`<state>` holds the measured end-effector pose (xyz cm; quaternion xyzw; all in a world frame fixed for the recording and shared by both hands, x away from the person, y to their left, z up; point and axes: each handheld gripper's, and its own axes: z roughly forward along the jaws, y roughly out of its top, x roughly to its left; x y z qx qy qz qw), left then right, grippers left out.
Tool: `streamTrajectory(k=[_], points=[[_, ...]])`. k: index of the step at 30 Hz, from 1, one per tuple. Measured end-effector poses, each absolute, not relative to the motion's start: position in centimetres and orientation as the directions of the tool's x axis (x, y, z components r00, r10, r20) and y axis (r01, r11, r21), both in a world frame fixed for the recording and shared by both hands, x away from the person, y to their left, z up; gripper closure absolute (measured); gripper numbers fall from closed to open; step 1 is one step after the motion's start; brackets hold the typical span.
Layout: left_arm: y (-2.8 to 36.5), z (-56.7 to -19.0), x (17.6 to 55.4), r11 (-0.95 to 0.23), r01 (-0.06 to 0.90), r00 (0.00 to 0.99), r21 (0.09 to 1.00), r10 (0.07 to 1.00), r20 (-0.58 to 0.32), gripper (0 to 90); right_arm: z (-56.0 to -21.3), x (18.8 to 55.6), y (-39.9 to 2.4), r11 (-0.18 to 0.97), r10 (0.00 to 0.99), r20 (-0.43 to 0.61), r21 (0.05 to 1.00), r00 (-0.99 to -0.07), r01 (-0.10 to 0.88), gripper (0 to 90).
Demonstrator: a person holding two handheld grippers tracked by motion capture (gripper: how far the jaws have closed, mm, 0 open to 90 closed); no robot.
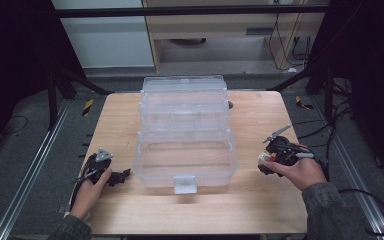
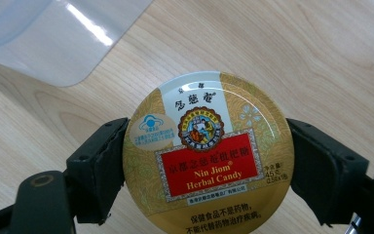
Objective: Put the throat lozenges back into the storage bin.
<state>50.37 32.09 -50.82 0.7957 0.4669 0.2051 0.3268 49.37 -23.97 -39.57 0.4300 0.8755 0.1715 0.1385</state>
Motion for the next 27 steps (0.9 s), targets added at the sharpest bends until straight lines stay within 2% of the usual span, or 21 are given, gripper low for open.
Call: streamTrajectory(k=[15,27], points=[[32.1,-50.8,50.4,-0.348,0.61,0.478,0.712,0.878,0.018,0.0,-36.2,49.7,-23.3,0.575,0.79,-0.09,0.453,-0.607,0.681,20.8],[32.1,-50.8,50.4,-0.348,0.61,0.479,0.712,0.878,0.019,0.0,-33.3,49.7,-21.3,0.627,0.746,-0.119,0.456,-0.655,0.631,20.8]])
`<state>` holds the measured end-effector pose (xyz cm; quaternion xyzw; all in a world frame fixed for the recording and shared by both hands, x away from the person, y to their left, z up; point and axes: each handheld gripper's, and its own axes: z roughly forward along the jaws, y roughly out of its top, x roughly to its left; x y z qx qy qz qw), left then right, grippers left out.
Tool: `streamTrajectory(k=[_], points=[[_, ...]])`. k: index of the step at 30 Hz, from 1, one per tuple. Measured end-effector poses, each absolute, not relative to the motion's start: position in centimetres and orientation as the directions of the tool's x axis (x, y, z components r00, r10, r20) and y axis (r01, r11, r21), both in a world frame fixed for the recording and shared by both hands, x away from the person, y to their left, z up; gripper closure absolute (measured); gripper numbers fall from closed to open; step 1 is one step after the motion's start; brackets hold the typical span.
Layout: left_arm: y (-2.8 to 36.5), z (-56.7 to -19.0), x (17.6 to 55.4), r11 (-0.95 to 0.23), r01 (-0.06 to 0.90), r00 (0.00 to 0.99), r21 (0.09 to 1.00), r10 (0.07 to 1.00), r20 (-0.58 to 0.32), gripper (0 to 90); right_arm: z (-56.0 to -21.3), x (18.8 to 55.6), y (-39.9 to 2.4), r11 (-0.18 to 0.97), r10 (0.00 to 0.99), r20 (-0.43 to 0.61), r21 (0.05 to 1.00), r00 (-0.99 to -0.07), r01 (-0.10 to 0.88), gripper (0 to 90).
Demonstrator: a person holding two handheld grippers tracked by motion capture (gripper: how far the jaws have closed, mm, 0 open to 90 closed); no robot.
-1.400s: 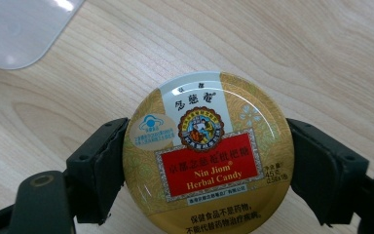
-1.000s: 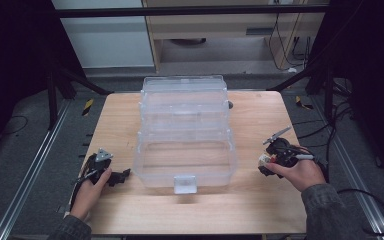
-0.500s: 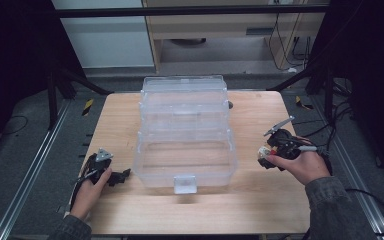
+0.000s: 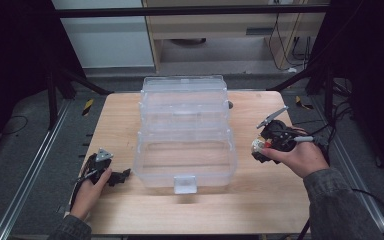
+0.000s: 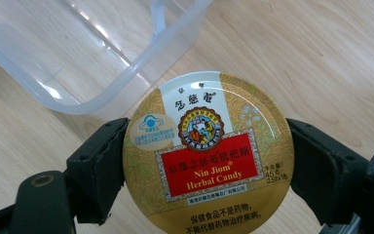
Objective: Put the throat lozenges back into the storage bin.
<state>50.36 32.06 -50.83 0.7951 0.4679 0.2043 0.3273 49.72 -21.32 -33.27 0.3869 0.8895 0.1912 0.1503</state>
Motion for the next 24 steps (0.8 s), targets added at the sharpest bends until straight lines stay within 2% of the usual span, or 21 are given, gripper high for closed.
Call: streamTrajectory(k=[24], points=[[32.1,-50.8,50.4,-0.346,0.61,0.477,0.713,0.878,0.018,0.0,-30.6,49.6,-18.0,0.673,0.689,-0.136,0.484,-0.711,0.56,20.8]])
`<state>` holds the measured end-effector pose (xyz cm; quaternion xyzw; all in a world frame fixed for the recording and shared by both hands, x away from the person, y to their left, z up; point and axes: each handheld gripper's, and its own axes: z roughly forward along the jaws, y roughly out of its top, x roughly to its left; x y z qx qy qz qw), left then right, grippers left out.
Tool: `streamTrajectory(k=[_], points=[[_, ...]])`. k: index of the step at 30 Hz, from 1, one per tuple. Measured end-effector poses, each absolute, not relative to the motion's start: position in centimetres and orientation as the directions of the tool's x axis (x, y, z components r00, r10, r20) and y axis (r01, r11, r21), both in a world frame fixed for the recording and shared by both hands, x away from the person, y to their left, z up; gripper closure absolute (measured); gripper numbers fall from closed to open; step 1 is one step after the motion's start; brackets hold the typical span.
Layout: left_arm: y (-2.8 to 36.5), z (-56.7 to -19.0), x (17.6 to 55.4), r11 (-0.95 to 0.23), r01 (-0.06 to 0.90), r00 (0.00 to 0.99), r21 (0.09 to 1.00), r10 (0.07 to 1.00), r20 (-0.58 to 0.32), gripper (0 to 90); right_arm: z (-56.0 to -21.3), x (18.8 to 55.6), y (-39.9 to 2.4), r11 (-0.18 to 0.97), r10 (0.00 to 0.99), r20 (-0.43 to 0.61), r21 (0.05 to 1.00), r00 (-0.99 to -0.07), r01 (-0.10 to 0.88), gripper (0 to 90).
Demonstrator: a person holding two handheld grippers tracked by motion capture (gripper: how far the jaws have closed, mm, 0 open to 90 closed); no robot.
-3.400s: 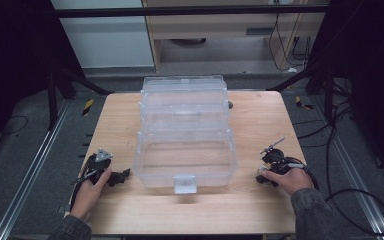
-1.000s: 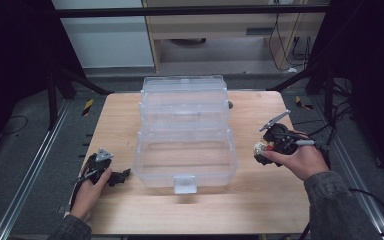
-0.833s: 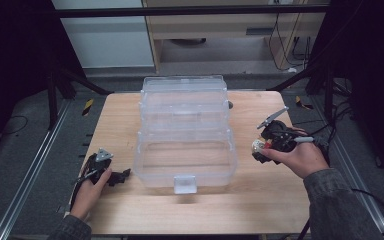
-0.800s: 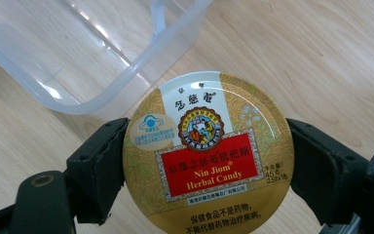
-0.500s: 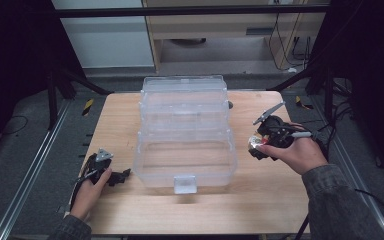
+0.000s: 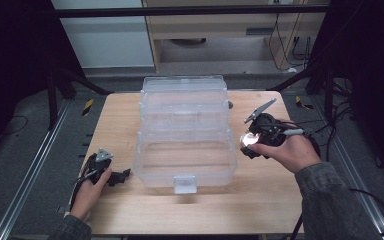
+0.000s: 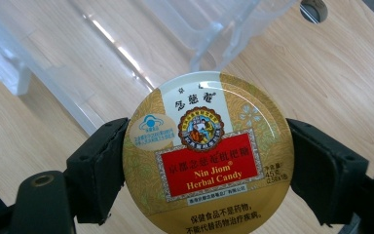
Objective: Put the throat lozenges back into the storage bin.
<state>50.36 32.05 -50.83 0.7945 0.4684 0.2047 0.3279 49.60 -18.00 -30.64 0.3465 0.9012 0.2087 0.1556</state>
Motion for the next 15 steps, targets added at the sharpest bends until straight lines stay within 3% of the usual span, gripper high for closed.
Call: streamTrajectory(k=[15], points=[[32.1,-50.8,50.4,-0.349,0.609,0.479,0.712,0.878,0.021,0.0,-30.6,49.6,-15.5,0.701,0.652,-0.145,0.49,-0.744,0.518,20.8]])
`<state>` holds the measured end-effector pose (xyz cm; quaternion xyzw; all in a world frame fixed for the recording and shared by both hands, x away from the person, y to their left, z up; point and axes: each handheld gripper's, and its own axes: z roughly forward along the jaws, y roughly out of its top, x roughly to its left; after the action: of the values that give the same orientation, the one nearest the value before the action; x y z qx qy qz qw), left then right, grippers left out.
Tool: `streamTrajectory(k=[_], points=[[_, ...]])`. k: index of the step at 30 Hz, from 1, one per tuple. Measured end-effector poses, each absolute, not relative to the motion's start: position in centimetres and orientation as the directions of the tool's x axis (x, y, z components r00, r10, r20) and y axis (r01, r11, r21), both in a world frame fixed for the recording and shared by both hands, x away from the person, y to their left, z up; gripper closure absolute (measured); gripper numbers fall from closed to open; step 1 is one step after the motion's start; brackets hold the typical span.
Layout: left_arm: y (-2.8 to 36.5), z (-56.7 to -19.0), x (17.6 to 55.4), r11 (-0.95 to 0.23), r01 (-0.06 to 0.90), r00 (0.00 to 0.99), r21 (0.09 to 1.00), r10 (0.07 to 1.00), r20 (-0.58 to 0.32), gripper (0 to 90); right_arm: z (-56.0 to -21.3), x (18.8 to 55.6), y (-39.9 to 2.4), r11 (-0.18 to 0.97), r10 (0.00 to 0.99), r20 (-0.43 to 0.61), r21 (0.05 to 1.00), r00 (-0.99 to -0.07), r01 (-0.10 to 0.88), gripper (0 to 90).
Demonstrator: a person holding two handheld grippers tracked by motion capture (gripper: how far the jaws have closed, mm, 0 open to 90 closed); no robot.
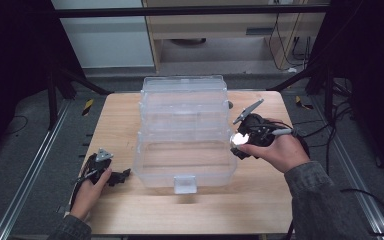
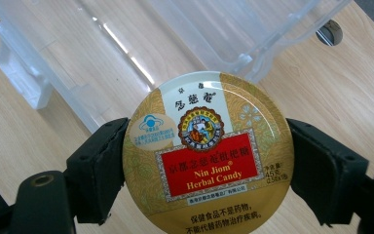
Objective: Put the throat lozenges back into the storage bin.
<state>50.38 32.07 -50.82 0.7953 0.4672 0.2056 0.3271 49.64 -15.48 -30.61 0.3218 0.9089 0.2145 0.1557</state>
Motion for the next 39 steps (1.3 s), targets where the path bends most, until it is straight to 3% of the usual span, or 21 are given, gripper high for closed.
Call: streamTrajectory(k=[39], points=[[32.0,-50.8,50.4,-0.35,0.608,0.483,0.712,0.876,0.017,0.0,-35.7,50.3,-11.7,0.734,0.615,-0.113,0.444,-0.781,0.514,20.8]])
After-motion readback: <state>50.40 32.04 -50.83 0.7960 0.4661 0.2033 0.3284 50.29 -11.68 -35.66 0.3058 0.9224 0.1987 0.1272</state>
